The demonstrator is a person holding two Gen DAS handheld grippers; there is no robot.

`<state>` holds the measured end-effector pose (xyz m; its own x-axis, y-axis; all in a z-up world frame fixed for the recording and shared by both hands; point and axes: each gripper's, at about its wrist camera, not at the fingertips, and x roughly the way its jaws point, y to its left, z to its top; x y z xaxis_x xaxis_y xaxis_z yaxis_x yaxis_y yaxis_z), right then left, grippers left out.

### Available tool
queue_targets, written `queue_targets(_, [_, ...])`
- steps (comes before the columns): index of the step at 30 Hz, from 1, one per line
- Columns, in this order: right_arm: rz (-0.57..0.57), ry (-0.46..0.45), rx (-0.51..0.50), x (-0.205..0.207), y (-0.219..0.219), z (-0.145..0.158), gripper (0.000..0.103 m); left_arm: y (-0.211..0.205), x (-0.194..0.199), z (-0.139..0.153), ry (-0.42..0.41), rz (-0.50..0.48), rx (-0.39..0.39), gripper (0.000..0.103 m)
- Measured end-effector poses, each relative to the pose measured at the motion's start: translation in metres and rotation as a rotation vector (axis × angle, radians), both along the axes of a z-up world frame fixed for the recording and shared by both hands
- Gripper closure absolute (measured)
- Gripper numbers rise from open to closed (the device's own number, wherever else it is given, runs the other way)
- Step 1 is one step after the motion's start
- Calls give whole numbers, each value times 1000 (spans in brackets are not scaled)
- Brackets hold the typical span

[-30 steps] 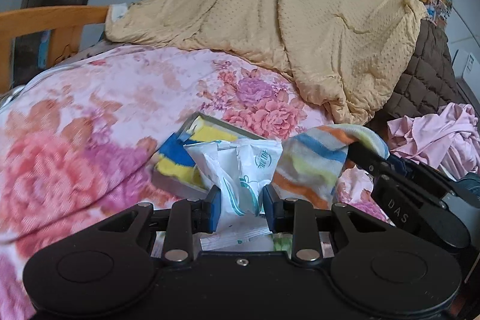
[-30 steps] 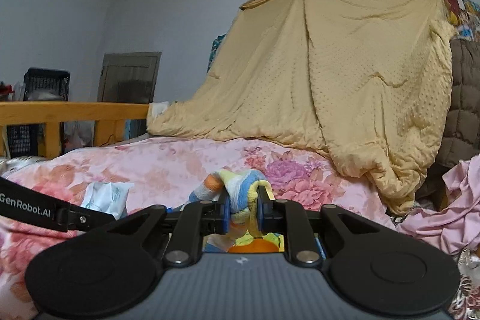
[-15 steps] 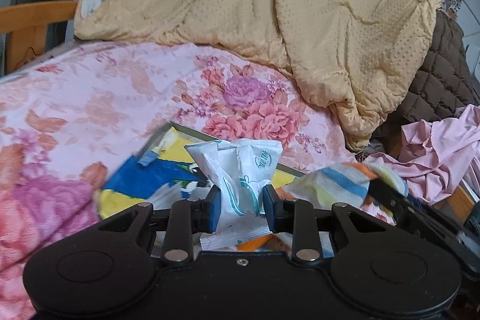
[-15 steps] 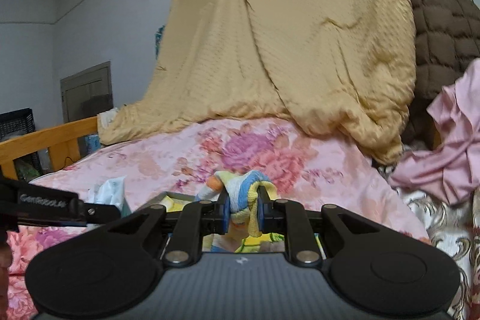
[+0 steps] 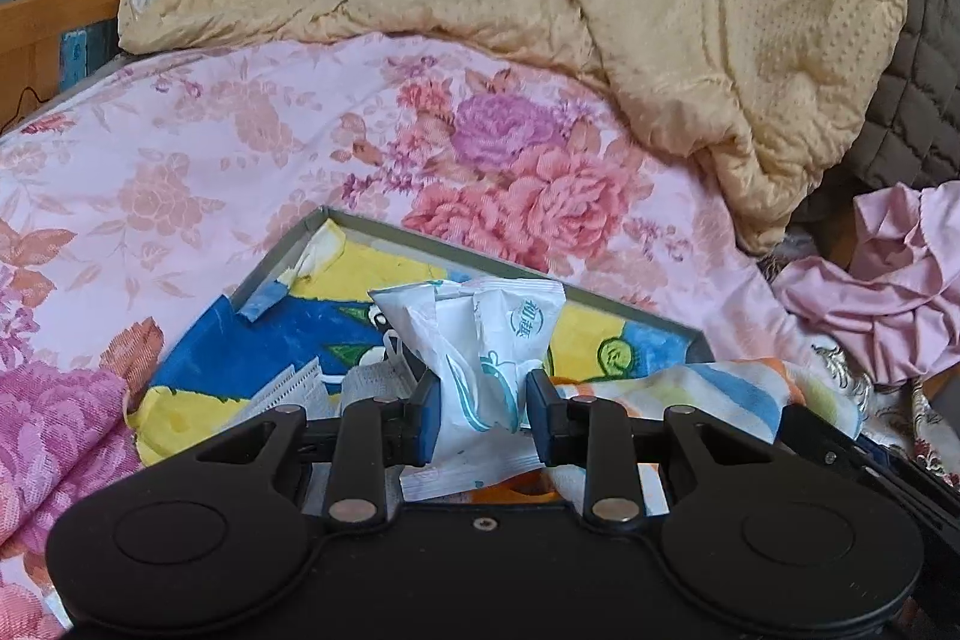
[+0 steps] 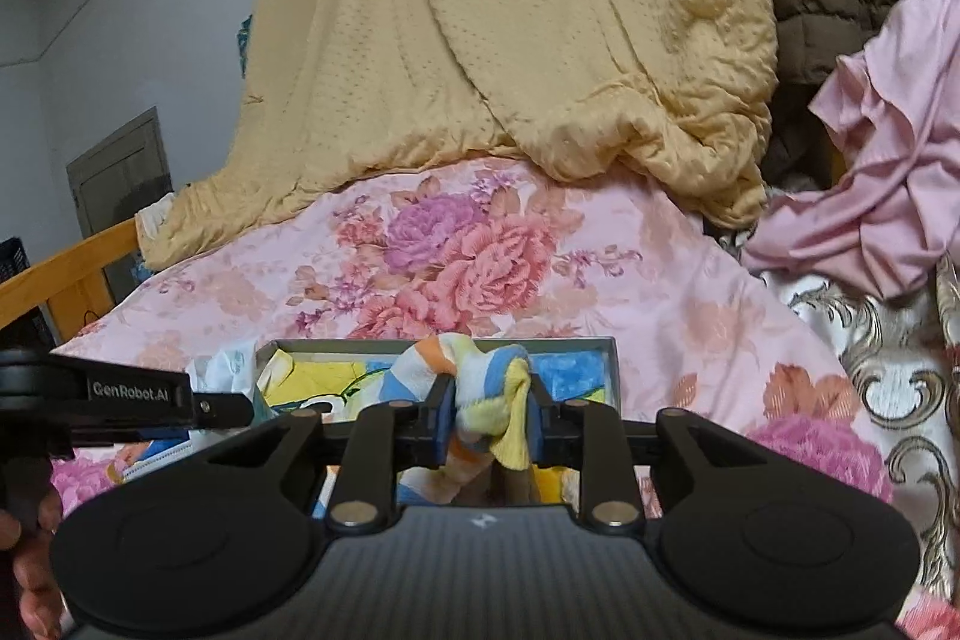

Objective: Organize soft objects
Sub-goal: 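Carry the white cloth with the left tool over the tray while the right tool carries the striped cloth, then lower both cloths into the tray and open both tools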

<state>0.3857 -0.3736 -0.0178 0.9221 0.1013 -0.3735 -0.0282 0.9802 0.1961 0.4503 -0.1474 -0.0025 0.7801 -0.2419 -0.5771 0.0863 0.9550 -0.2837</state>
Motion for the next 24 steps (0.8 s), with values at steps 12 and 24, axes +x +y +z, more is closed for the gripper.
queue_targets(12, [27,18,-8,3,4,-1,57,-8,9,-5,38,20,13,70])
queue_targets(24, [38,55,2,7,2,-6,26,-6,8,-5,43,25,-13,66])
